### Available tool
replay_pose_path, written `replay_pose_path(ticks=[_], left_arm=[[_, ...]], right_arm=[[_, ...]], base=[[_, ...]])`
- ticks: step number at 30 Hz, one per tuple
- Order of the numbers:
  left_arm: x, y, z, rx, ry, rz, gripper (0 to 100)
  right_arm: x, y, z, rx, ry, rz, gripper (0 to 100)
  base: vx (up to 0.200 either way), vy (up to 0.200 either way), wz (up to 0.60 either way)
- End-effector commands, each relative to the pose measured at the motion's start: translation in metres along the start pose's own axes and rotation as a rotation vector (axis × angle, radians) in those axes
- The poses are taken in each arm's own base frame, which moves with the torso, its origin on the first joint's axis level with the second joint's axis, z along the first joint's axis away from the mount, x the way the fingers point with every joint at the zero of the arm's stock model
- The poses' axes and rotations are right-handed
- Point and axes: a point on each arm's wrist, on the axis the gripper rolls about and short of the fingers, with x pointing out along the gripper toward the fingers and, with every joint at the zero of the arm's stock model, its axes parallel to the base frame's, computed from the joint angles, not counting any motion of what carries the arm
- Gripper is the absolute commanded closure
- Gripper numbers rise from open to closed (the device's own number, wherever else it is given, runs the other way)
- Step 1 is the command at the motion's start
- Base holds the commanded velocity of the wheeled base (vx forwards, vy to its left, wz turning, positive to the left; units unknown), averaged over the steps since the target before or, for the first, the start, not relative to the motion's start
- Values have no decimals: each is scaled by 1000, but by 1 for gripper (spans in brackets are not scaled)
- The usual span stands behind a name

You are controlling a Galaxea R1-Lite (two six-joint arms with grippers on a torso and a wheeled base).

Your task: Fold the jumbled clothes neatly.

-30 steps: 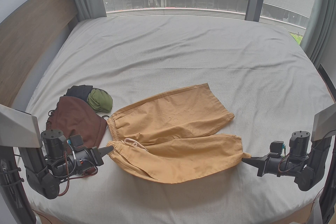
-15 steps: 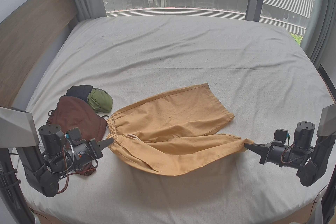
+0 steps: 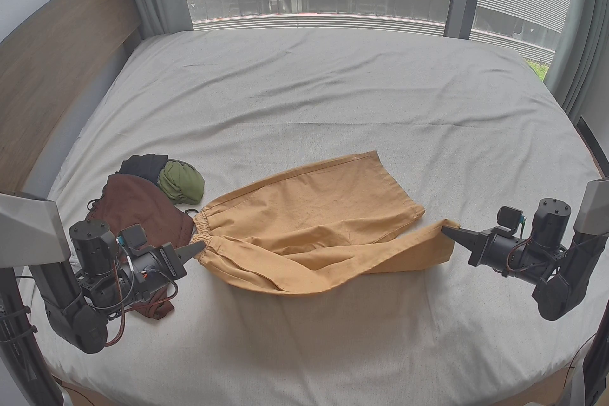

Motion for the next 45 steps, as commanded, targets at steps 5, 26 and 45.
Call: replay_pose_path(ticks=[5, 26, 45], left_arm=[[4, 4, 0, -7, -8, 17, 100], [17, 6, 8, -64, -78, 50, 100], [26, 13, 9, -106, -113, 89, 100]], right_arm=[[22, -8, 15, -19, -60, 25, 100], [66, -21, 58, -46, -141, 58, 100], [100, -27, 96, -50, -143, 64, 100]], base=[[0, 0, 0], [0, 0, 0], [0, 0, 0]])
